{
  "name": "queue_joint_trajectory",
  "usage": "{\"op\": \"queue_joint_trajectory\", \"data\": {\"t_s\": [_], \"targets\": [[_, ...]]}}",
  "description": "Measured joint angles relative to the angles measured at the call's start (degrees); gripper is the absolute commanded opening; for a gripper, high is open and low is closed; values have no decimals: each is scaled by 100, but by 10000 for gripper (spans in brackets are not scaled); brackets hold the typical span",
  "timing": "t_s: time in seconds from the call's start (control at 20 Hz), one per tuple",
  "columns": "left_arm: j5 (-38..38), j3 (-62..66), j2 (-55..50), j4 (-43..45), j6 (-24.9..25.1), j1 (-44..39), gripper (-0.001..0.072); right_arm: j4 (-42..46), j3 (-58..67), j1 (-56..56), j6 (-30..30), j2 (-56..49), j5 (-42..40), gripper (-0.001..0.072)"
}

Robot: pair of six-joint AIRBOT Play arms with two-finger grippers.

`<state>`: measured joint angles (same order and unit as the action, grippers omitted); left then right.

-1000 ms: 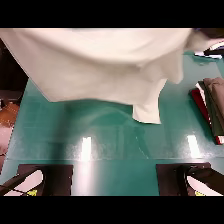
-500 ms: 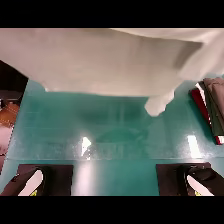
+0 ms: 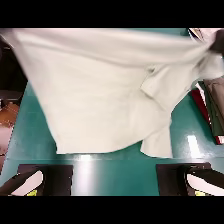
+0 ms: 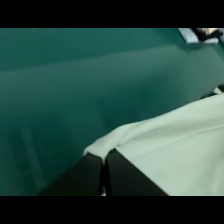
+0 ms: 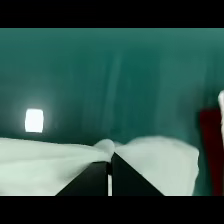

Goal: Fold the shirts.

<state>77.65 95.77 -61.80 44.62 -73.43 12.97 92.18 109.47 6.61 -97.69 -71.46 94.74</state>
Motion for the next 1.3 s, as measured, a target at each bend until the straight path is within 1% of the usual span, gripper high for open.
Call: {"op": "queue_joint_trajectory", "data": {"t_s": [0.1, 0.2, 0.25, 0.3, 0.35, 0.4, 0.45, 0.6, 0.7, 0.8, 0.85, 0.9, 1.05, 1.2, 1.3], "targets": [[-72, -422, -546, 317, -11, -282, 21, -177, -420, -83, 92, -369, -92, 16], [-365, -658, -1152, 514, -50, -485, 22, -313, -774, -133, 151, -726, -516, 17], [-566, -728, -1436, 564, -111, -531, 60, -382, -903, -149, 181, -868, -809, 18], [-737, -778, -1665, 588, -188, -570, 346, -424, -994, -157, 186, -1021, -1099, 35], [-903, -817, -1886, 616, -260, -601, 604, -452, -1038, -166, 186, -1147, -1351, 209], [-1021, -844, -2044, 647, -317, -619, 618, -468, -1036, -170, 188, -1248, -1596, 408], [-1143, -855, -2162, 664, -354, -634, 617, -498, -992, -179, 197, -1360, -1805, 435], [-1220, -789, -2337, 813, -415, -597, 617, -616, -684, -256, 240, -1547, -2081, 429], [-935, -748, -2374, 894, -433, -466, 614, -946, -468, -369, 446, -1567, -1947, 429], [-494, -872, -2387, 933, -426, -269, 410, -1561, -387, -522, 750, -1499, -1681, 426], [-289, -1032, -2398, 966, -407, -190, 426, -1897, -411, -597, 894, -1440, -1550, 324], [-87, -1268, -2400, 986, -382, -133, 425, -2229, -483, -669, 1021, -1353, -1429, 237], [212, -2227, -2332, 960, -195, -35, 426, -2791, -916, -789, 1268, -1021, -1239, 234], [164, -3202, -2251, 914, -4, -2, 426, -3045, -1517, -835, 1390, -612, -1244, 234], [31, -3700, -2234, 866, 92, 20, 425, -3132, -1915, -850, 1432, -334, -1414, 233]]}}
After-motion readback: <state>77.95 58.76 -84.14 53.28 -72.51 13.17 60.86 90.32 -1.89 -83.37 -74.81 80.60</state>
